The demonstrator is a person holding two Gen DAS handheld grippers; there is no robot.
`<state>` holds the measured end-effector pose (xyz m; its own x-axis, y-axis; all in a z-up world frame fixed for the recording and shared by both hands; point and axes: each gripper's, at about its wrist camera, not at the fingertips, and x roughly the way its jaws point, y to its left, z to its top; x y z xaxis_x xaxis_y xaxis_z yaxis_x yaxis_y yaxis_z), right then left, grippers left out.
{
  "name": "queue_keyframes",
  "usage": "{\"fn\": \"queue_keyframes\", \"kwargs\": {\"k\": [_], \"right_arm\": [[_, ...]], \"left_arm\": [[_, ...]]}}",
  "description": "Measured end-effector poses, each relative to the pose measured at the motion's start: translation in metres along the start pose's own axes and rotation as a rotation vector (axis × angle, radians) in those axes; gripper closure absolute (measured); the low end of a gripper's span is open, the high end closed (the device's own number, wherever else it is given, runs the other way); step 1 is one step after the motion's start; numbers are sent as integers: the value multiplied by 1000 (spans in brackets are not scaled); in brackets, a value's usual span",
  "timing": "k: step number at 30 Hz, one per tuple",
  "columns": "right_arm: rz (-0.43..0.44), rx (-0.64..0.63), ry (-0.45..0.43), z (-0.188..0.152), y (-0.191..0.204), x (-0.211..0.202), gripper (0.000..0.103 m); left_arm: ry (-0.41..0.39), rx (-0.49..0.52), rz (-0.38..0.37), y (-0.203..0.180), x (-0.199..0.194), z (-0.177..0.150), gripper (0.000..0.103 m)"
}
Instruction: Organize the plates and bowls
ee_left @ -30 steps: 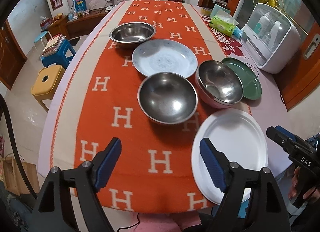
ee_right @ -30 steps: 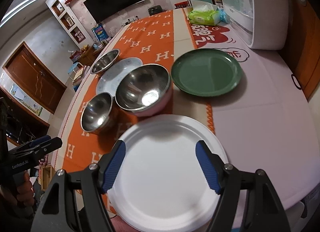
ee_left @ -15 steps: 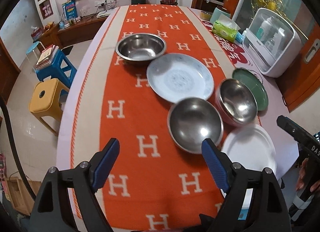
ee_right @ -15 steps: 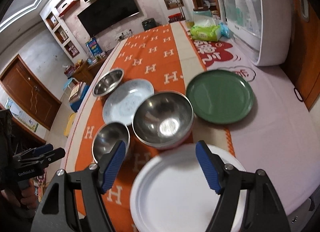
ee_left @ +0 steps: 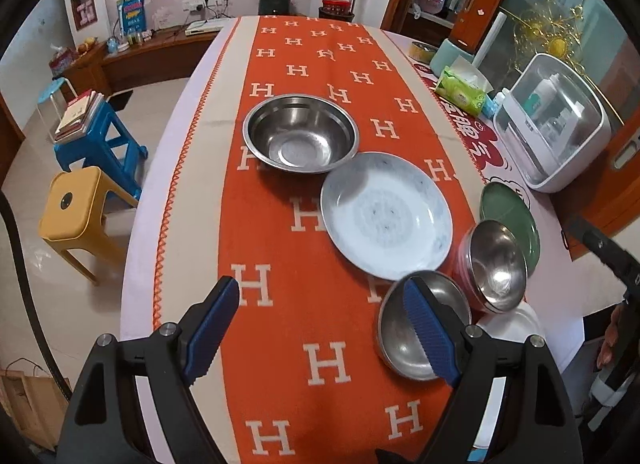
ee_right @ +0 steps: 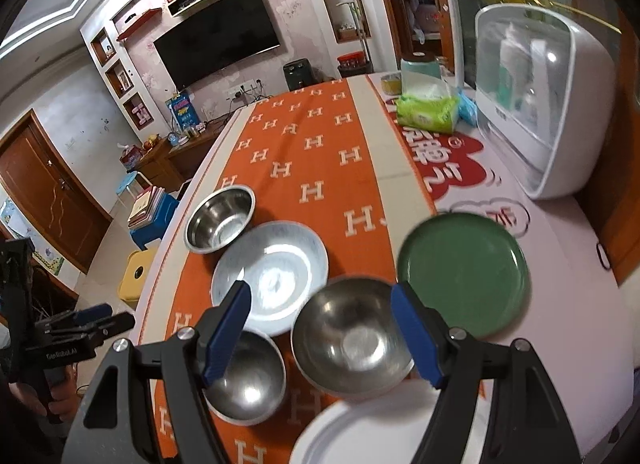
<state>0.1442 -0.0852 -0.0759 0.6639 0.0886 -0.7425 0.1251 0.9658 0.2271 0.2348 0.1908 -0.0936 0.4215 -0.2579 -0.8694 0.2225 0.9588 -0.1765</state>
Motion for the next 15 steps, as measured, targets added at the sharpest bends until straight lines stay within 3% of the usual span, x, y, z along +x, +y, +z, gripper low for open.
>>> {"fn": "queue_keyframes", "kwargs": {"k": [8,15], "right_arm": [[-21,-37,-15,36,17,29,30],[-5,-49,44,49,23,66,30]], "left_arm": [[14,-10,-21,13,24,21,20],[44,-24,-48,18,51,33,20]]}}
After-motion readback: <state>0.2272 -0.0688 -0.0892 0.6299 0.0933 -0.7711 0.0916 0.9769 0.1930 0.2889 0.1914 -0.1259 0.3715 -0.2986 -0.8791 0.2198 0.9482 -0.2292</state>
